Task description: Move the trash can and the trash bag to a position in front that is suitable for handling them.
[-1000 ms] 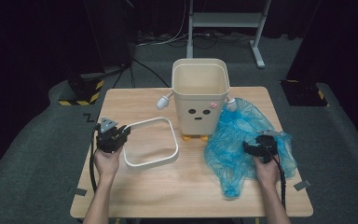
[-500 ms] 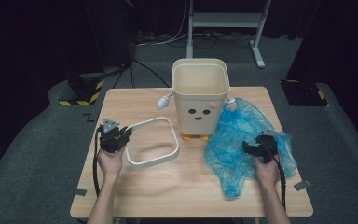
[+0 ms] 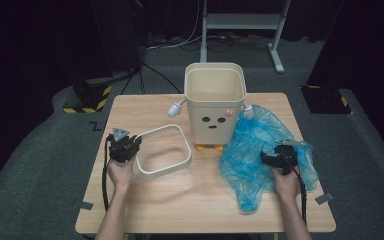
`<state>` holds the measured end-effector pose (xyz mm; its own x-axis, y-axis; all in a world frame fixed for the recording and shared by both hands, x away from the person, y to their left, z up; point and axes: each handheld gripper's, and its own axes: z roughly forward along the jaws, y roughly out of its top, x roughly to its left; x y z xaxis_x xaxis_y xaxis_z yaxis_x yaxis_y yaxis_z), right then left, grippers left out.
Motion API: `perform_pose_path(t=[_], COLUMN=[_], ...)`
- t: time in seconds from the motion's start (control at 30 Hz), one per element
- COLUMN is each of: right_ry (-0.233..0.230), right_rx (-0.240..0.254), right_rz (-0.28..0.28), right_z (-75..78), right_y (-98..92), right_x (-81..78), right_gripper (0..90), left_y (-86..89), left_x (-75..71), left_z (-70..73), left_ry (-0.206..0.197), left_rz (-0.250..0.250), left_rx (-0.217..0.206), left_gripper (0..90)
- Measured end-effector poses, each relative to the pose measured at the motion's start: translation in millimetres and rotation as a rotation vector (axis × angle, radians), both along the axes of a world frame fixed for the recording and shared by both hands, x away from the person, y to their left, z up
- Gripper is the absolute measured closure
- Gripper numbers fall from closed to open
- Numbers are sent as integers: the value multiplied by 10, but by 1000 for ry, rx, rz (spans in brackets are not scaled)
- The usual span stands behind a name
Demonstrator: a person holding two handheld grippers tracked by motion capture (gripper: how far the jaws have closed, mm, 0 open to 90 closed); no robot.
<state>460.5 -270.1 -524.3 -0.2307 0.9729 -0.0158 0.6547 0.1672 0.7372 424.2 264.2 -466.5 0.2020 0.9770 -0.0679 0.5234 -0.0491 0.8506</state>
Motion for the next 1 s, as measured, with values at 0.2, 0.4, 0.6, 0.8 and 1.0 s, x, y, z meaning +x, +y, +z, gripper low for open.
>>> perform_pose_path(t=[0.2,0.4,0.6,0.8,1.0], right_ry=[0,0,0,0,0], right_rx=[0,0,0,0,0], right_rz=[0,0,0,0,0], right_z=[0,0,0,0,0], right_y=[0,0,0,0,0], right_x=[0,0,0,0,0], right_gripper=[187,187,187,187,187], left_y=[-11,-5,6,-14,-38], left_x=[53,104,136,178,216], left_z=[-66,-126,-169,-220,-278], left_ry=[-1,9,11,14,33], left_rz=[12,29,43,45,44], left_rx=[-6,5,13,13,8], left_gripper=[769,769,769,768,768])
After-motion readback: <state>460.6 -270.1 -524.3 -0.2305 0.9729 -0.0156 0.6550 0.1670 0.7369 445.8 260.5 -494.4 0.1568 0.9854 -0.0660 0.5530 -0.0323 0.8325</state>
